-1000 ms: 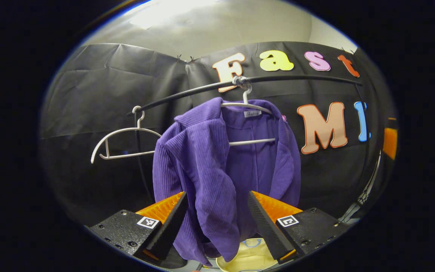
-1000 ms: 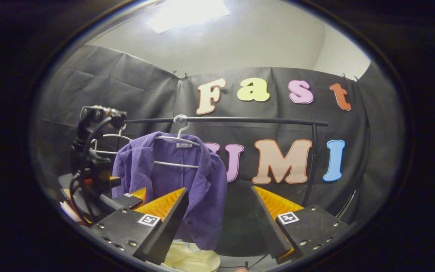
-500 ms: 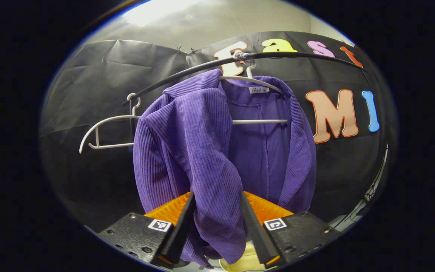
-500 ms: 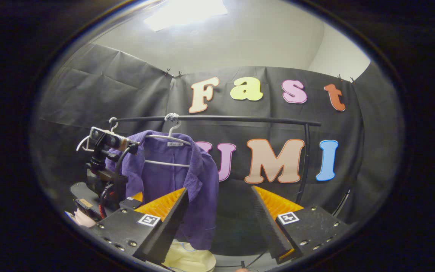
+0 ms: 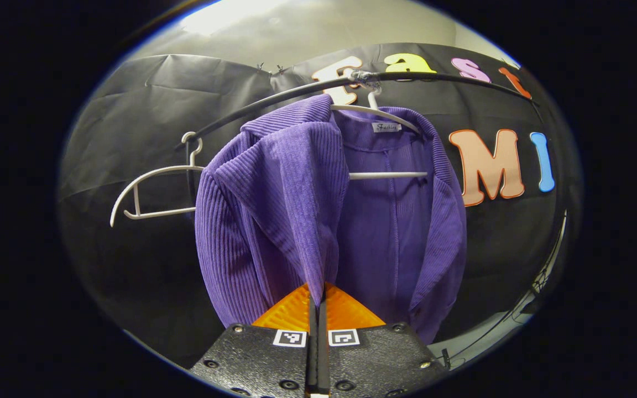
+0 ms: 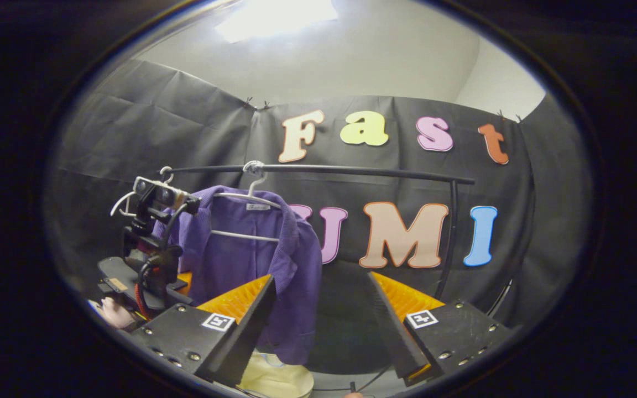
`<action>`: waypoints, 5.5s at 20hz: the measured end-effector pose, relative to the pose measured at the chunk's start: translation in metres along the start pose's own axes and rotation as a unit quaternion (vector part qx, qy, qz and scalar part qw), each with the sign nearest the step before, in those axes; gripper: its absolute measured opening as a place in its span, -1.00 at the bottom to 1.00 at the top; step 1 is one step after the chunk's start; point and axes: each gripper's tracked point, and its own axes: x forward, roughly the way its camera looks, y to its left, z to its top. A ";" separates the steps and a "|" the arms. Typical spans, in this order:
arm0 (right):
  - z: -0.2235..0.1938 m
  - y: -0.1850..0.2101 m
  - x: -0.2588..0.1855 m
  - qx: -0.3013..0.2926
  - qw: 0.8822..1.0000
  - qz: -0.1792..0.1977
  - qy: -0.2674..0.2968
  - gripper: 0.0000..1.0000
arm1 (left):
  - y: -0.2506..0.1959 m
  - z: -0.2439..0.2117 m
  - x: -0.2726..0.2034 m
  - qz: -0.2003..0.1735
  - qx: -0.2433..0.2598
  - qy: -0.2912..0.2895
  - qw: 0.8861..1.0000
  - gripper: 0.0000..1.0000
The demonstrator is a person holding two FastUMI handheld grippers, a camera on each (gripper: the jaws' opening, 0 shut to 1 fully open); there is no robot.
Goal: Grasp the clothes on the hanger with both hands and then place them into the laundry hamper below.
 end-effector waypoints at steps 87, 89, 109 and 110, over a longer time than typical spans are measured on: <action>-0.053 -0.080 0.333 0.024 0.995 -0.092 -0.009 -0.86 | 0.219 0.179 -0.006 0.192 0.027 -0.154 0.969 -0.95; -0.051 -0.079 0.335 0.029 0.995 -0.092 -0.011 -0.86 | 0.222 0.183 -0.002 0.192 0.030 -0.160 0.968 -1.00; -0.098 -0.059 0.345 0.009 0.996 -0.077 0.036 -0.86 | 0.241 0.145 0.037 0.193 0.031 -0.130 0.972 -1.00; -0.102 -0.060 0.343 0.006 0.996 -0.077 0.039 -0.86 | 0.240 0.139 0.036 0.193 0.034 -0.125 0.973 -1.00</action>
